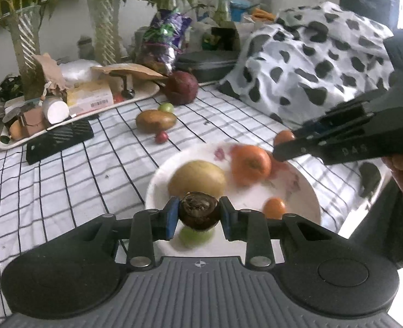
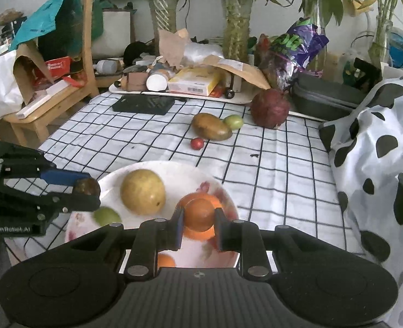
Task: Organize fruits
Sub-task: 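Carry both held fruits over the white floral plate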
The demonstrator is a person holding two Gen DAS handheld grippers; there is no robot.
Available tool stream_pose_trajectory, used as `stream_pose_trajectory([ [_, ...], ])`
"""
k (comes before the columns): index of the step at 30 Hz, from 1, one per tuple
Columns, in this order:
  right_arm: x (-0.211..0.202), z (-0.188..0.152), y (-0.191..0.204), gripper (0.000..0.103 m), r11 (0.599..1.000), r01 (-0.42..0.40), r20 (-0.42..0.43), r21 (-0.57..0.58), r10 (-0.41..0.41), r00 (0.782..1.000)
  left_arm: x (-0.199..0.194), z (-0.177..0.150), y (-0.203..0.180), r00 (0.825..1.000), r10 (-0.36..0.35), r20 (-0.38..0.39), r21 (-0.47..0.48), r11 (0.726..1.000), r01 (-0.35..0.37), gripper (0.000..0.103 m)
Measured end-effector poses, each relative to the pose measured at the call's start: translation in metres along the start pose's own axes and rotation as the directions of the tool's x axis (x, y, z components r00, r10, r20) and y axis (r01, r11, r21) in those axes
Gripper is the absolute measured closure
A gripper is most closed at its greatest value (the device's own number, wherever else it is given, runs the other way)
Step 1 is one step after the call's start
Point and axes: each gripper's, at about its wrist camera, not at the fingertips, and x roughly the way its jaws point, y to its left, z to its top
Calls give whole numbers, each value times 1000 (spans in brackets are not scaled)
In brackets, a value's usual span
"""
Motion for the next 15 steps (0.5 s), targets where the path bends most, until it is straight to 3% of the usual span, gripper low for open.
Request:
stream_pose_trajectory([
  [15, -6, -27, 15, 79, 1000, 6, -93, 1, -6, 996, 2, -15, -19, 995, -17, -94, 31, 999, 20, 73],
])
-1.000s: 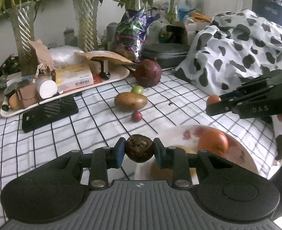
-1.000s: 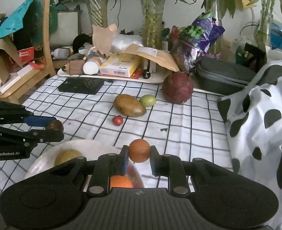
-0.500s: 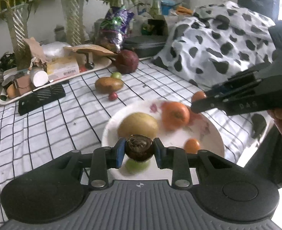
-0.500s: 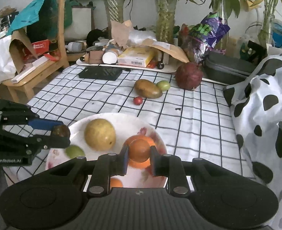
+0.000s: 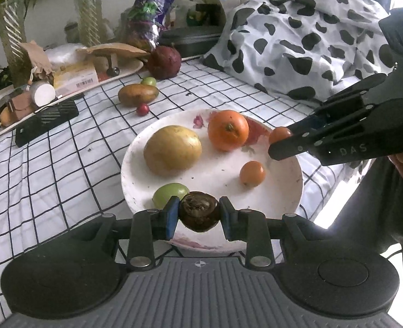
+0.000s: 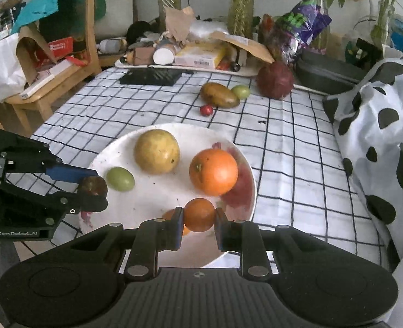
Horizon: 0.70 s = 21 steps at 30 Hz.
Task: Organize fruits
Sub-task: 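Lower both grippers to the plate and open them, releasing the fruits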
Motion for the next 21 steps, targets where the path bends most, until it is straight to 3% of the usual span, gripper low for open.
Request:
stream_pose_trajectory([
  [11, 10, -1, -3, 78, 1000, 11, -34, 13, -11, 999, 5, 1, -5, 999, 40, -3, 32, 999, -40, 70],
  [13, 10, -1, -4, 76, 1000, 16, -32, 16, -16, 999, 5, 1, -6, 998, 57, 1, 36, 998, -57, 49],
  [15, 8, -1, -5, 43, 999, 27, -22, 18, -27, 999, 2, 1, -6, 997, 72, 18, 33, 997, -72, 40],
  [17, 3, -1, -5, 29, 999, 34, 5, 16, -34, 999, -1, 1, -5, 997, 74, 30, 23, 997, -75, 39],
  [21, -1, -1, -6, 14, 998, 45, 23, 33, -45, 999, -5, 1, -3, 996, 87, 34, -2, 996, -87, 39],
])
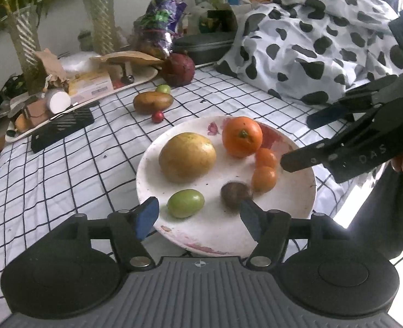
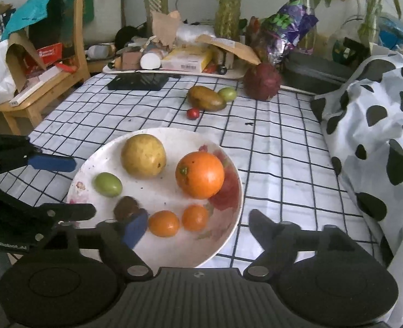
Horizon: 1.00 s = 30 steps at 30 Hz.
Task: Organize fruits
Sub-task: 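Lower both grippers to the plate and open them, releasing the fruits, then move both open grippers from the plate toward the loose mango and red fruit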
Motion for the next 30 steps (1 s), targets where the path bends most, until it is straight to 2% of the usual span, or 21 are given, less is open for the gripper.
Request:
stream_pose_trajectory([
  [2, -2, -1, 1, 9, 1000, 16, 4, 4, -16, 1000, -3, -1, 0, 1000, 5, 3, -6, 1000, -5, 39],
  [9, -7, -5, 1, 0, 998, 56, 9, 24, -56, 998, -10, -4, -5, 1000, 16, 9, -19, 1000, -16, 39],
  [20, -4, -8, 5, 0, 996, 90, -10, -1, -90, 996, -7, -3, -4, 999, 41, 4, -35, 999, -40, 39],
  [23, -4, -8, 4, 0, 995, 98, -8, 0, -98, 995, -8, -1, -4, 997, 69, 20, -33, 997, -68, 38],
  [27, -1, -7, 2, 0, 994, 111, -10, 5, -111, 994, -7, 3, -3, 994, 99, 41, -27, 995, -98, 24],
  [30, 0, -5, 0, 0, 993, 119, -5, 12, -119, 993, -5, 7, -3, 994, 101, 52, -16, 995, -100, 24],
])
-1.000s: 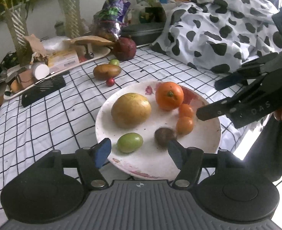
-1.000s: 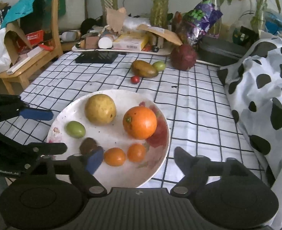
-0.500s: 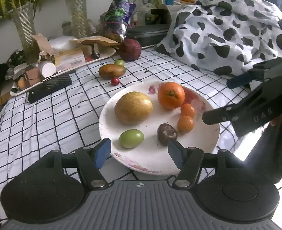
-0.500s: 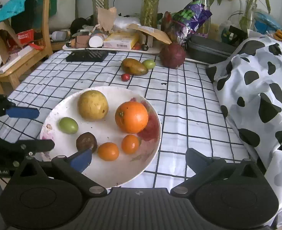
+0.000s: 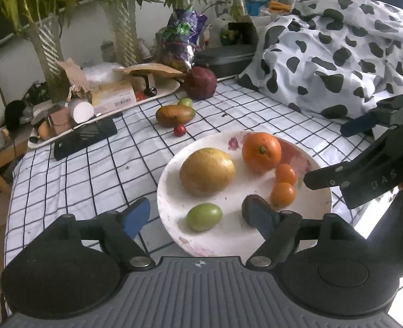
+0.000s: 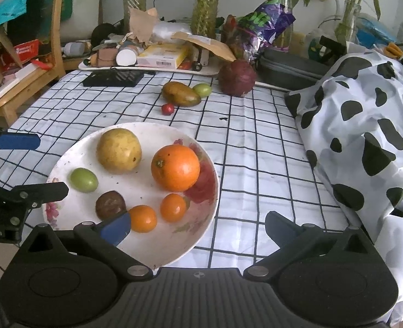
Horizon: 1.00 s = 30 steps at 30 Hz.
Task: Organize fruits
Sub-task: 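Move both open grippers from the plate toward the loose mango and red fruit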
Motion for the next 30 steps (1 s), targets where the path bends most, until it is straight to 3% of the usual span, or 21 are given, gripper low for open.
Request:
stream_pose_trajectory([
  [13, 5, 12, -21, 0, 995, 63, 45, 82, -67, 997, 15, 18, 15, 999, 9, 48, -18, 1000, -8, 24],
  [22, 14, 23, -29, 0, 992, 97, 63, 79, -102, 993, 36, 28, 35, 999, 12, 48, -78, 997, -8, 24],
  [30, 27, 35, -33, 0, 993, 106, 63, 54, -109, 992, 56, 38, 42, 999, 4, 42, -72, 997, -1, 24],
])
